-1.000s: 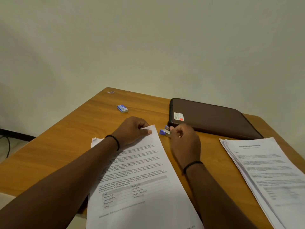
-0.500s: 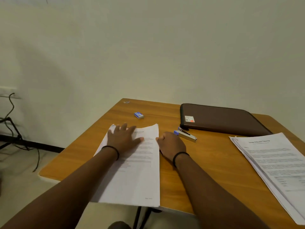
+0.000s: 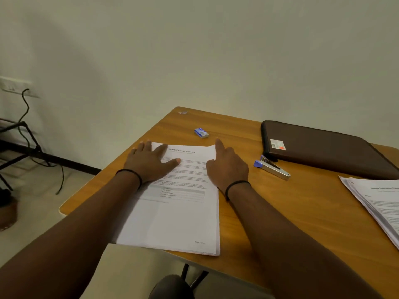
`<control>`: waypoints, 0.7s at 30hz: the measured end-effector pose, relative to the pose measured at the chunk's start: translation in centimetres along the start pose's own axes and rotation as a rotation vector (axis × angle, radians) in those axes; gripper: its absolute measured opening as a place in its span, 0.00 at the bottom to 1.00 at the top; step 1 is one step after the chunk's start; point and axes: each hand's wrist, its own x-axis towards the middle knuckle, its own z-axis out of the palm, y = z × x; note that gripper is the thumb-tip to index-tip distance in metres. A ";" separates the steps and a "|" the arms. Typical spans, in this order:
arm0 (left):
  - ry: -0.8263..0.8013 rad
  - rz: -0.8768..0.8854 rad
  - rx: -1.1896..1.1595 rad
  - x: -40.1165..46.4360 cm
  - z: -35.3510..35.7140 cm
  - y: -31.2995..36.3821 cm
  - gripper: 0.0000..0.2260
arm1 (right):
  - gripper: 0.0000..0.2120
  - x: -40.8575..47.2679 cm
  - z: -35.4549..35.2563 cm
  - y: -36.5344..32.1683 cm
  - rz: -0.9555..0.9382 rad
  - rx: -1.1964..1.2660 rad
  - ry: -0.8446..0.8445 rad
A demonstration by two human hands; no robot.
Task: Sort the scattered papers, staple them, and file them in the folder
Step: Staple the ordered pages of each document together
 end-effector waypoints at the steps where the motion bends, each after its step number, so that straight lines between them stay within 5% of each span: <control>1: -0.008 -0.005 -0.005 0.1 0.2 -0.3 0.40 | 0.29 0.1 0.4 -0.1 -0.003 -0.035 -0.007; 10: -0.071 -0.045 0.035 0.0 0.3 -0.6 0.41 | 0.20 0.6 1.0 -0.3 0.098 -0.176 -0.088; 21: -0.042 -0.172 -0.106 -0.3 -0.1 1.6 0.38 | 0.14 -1.6 0.2 1.5 0.054 0.117 0.014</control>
